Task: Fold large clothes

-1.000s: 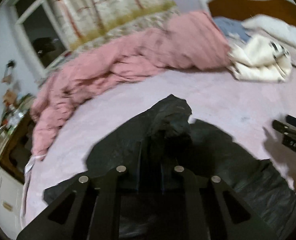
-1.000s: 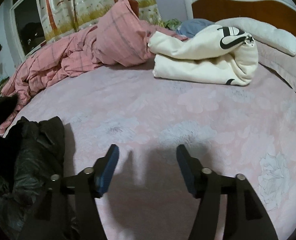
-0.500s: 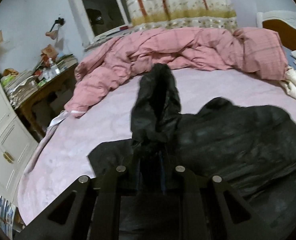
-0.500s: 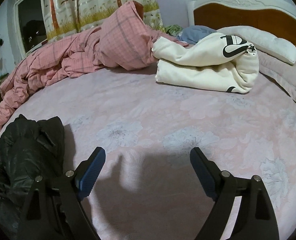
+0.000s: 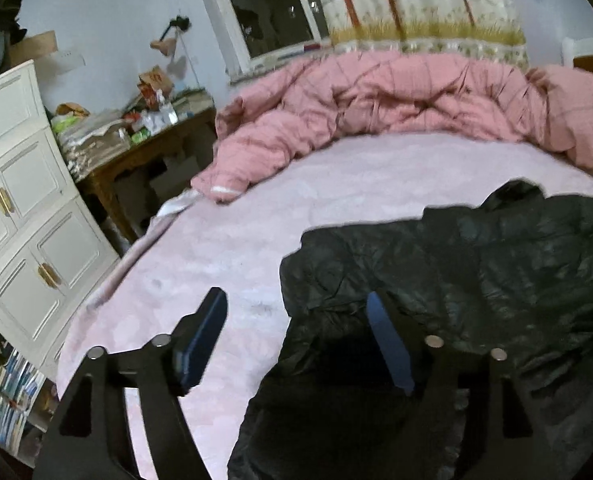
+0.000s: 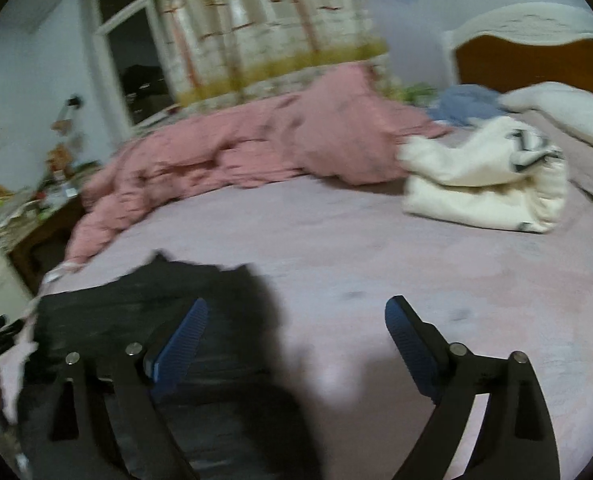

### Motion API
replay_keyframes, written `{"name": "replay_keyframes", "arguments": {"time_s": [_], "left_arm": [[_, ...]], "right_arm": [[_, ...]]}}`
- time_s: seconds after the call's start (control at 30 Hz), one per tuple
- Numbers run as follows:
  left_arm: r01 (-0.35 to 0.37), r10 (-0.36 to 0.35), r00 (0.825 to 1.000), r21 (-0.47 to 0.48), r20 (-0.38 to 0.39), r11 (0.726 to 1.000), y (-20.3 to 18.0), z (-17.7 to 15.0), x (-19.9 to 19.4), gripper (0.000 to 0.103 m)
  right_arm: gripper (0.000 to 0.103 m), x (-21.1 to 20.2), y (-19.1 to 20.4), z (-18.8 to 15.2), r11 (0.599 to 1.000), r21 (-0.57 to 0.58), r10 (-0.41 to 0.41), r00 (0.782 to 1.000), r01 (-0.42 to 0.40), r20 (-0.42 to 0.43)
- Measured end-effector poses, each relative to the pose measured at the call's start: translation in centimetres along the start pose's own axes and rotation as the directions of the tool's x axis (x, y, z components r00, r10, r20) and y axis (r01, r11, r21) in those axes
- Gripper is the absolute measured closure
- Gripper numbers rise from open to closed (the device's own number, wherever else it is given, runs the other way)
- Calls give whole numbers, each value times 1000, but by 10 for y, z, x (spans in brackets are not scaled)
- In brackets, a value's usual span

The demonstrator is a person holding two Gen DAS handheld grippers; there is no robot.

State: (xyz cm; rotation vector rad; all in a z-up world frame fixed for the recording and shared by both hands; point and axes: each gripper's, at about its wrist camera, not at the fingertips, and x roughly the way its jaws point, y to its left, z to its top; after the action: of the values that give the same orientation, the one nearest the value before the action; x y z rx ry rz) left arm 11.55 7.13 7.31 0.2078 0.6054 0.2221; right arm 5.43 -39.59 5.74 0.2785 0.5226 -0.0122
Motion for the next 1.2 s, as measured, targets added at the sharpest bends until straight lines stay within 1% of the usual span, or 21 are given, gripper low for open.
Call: {"name": "replay_keyframes", "arguments": {"time_s": [0.03, 0.07, 0.13, 0.2, 0.27, 0.3, 0.4, 0.5, 0.6, 0.63, 0.73, 0.77, 0.83, 0.9, 0.93, 1.0, 1.07, 1.1, 1.13, 1.17, 1.2], "left_arm": [[17, -17, 1000, -6, 19, 1000, -1, 2, -8, 27], [41, -40, 999, -11, 32, 999, -2, 4, -14, 26], [125, -125, 992, -2, 33, 992, -11, 9, -23, 23], [212, -212, 977, 4, 1, 977, -23, 15, -22, 23], [260, -260, 964, 9, -50, 965, -38, 18, -11, 23], [268, -267, 961, 14, -74, 963, -45, 20, -2, 23], [237, -230, 959, 26, -168, 971, -60, 16, 32, 23], [227, -217, 947, 18, -238, 974, -62, 4, 57, 23], [213, -199, 942, 26, -269, 977, -56, -10, 70, 23], [206, -189, 942, 34, -277, 978, -54, -14, 74, 23], [139, -112, 955, 80, -274, 987, -47, -23, 81, 22], [134, -105, 954, 84, -280, 987, -44, -25, 83, 21], [158, -135, 941, 52, -309, 986, -34, -30, 92, 21], [186, -173, 929, 8, -328, 983, -26, -32, 98, 21], [189, -180, 928, -4, -328, 982, -24, -31, 97, 22], [195, -192, 934, -21, -301, 981, -19, -27, 90, 24], [225, -231, 941, -52, -246, 973, -14, -15, 77, 28], [243, -252, 943, -68, -218, 968, -12, -7, 71, 29], [264, -276, 943, -87, -184, 961, -11, 3, 64, 34], [275, -288, 943, -98, -167, 956, -10, 10, 60, 44], [282, -296, 941, -103, -162, 954, -11, 17, 59, 49]], "right_arm": [[11, 0, 15, 3, 998, -18, 54, 998, -54, -31], [11, 2, 27, 5, 996, -35, 82, 995, -84, -58], [11, 10, 57, 9, 985, -76, 145, 983, -154, -117], [11, 26, 85, 10, 980, -110, 145, 973, -166, -178], [11, 45, 109, 9, 977, -127, 138, 962, -171, -235], [11, 59, 118, 7, 974, -116, 155, 948, -193, -276], [11, 96, 133, -2, 976, -96, 144, 908, -196, -393], [11, 117, 141, -17, 973, -151, 92, 895, -173, -437], [11, 127, 143, -34, 960, -220, 50, 882, -171, -468], [11, 129, 142, -41, 953, -244, 43, 875, -182, -483], [11, 133, 138, -56, 929, -317, 6, 863, -192, -506], [11, 135, 139, -59, 921, -335, -1, 861, -197, -509], [11, 132, 136, -62, 909, -361, -7, 859, -207, -512], [11, 128, 136, -59, 909, -360, -12, 853, -208, -522], [11, 122, 135, -53, 916, -343, -1, 856, -206, -518], [11, 110, 131, -37, 932, -282, 71, 876, -229, -477], [11, 96, 124, -10, 942, -192, 180, 896, -276, -407], [13, 93, 121, -1, 943, -166, 208, 899, -289, -385], [32, 93, 117, 13, 944, -119, 248, 899, -308, -360], [58, 98, 116, 20, 945, -88, 265, 892, -316, -365], [68, 109, 113, 27, 946, -42, 278, 872, -321, -403]]}}
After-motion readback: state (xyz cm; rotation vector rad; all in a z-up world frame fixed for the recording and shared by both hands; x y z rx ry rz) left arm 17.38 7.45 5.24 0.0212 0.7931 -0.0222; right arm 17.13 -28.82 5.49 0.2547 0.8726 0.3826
